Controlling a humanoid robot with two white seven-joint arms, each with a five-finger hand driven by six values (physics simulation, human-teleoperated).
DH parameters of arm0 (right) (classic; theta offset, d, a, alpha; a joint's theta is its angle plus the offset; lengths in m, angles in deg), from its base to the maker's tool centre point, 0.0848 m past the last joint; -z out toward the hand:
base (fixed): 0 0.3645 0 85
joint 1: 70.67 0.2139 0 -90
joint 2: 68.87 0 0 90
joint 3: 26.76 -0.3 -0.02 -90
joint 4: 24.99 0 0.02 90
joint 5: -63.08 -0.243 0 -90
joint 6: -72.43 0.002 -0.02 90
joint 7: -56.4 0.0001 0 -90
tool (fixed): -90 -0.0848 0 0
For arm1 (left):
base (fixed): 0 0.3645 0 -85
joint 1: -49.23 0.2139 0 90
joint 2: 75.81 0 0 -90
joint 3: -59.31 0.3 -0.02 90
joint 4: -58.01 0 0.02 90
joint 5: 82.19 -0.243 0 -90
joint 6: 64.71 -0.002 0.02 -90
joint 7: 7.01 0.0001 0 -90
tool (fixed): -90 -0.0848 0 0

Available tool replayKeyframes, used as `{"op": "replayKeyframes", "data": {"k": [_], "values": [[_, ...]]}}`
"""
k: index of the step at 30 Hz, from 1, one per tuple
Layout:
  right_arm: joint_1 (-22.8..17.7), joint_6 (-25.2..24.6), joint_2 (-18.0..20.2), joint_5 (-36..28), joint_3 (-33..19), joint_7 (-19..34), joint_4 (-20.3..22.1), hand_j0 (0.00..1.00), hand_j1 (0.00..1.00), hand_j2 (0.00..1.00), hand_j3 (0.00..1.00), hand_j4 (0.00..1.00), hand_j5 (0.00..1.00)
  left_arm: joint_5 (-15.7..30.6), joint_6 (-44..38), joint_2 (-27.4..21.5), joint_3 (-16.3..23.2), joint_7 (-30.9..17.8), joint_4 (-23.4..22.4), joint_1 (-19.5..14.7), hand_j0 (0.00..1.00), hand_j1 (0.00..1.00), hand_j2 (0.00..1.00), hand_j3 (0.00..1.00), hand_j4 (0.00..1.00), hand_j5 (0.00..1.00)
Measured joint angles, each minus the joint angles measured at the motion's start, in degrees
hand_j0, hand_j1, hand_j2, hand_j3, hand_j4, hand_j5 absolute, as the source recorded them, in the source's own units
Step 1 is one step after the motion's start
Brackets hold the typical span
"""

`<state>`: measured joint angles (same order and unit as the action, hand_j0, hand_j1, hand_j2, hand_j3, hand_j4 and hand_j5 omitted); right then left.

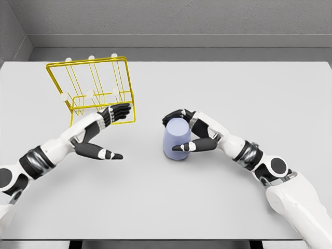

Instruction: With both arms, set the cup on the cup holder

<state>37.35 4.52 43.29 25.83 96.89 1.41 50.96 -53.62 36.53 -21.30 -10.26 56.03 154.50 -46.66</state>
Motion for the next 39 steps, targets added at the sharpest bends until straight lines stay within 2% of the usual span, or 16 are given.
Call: {"op": "replayKeyframes", "data": {"k": [1,3,7,16,20,24,26,28,31,35,37,39], "values": [[0.0,0.02,-0.01,0.73,-0.04,0.0,-0.02,0.95,0.95,0.95,0.95,0.95,0.95,0.03,-0.01,-0.02,-0.04,-0.01,0.07,0.09,1.0,1.0,1.0,1.0,1.0,1.0],[0.0,0.04,-0.02,1.75,-0.14,0.0,-0.04,0.98,0.98,0.98,0.98,0.98,0.98,0.1,0.0,-0.02,0.03,-0.02,0.16,0.0,1.0,1.0,1.0,1.0,1.0,1.0],[0.09,0.07,-0.02,2.7,-0.29,0.0,-0.06,1.0,1.0,1.0,1.0,1.0,1.0,0.12,0.02,0.05,0.34,-0.07,0.27,1.49,1.0,1.0,1.0,1.0,1.0,1.0],[0.62,0.57,1.94,3.15,-0.69,0.0,0.0,1.0,1.0,1.0,1.0,1.0,1.0,-0.16,-0.02,1.47,0.42,-0.03,0.37,1.58,1.0,1.0,1.0,1.0,1.0,1.0],[0.7,0.84,5.71,3.15,-1.1,0.0,0.15,1.0,1.0,1.0,1.0,1.0,1.0,-0.26,1.05,3.88,1.04,0.06,0.17,1.58,1.0,1.0,1.0,1.0,1.0,1.0],[0.62,1.06,8.69,3.19,-3.91,0.0,0.29,1.0,1.0,1.0,1.0,1.0,1.0,-0.4,5.93,5.51,2.52,0.25,-1.33,1.58,1.0,1.0,1.0,1.0,1.0,1.0],[0.7,1.15,10.73,3.17,-5.21,0.0,0.29,1.0,1.0,1.0,1.0,1.0,1.0,-2.0,6.94,7.29,2.78,0.29,-2.61,1.41,1.0,1.0,1.0,1.0,1.0,1.0],[4.22,1.69,12.7,3.09,-5.94,-0.01,0.21,1.0,1.0,1.0,1.0,1.0,1.0,-3.21,7.42,8.86,2.95,0.31,-3.82,1.14,1.0,1.0,1.0,1.0,1.0,1.0],[4.13,8.17,16.21,2.9,-6.16,0.0,-0.95,1.0,1.0,1.0,1.0,1.0,1.0,-4.21,7.64,11.0,3.06,0.32,-5.79,0.88,1.0,1.0,1.0,1.0,1.0,1.0],[5.53,11.71,20.1,3.1,-6.24,0.0,-2.74,1.0,1.0,1.0,1.0,1.0,1.0,-4.77,7.67,14.27,3.11,0.29,-9.33,-0.53,1.0,1.0,1.0,1.0,1.0,1.0],[9.05,12.29,22.68,6.61,-6.45,0.0,-3.14,1.0,1.0,1.0,1.0,1.0,1.0,-4.9,7.67,15.56,3.13,0.27,-10.61,-0.53,1.0,1.0,1.0,1.0,1.0,1.0],[9.14,12.66,24.22,17.61,-7.47,-0.48,-3.37,1.0,1.0,1.0,1.0,1.0,1.0,-4.95,7.64,16.39,3.27,0.23,-11.28,-0.53,1.0,1.0,1.0,1.0,1.0,1.0]]}}
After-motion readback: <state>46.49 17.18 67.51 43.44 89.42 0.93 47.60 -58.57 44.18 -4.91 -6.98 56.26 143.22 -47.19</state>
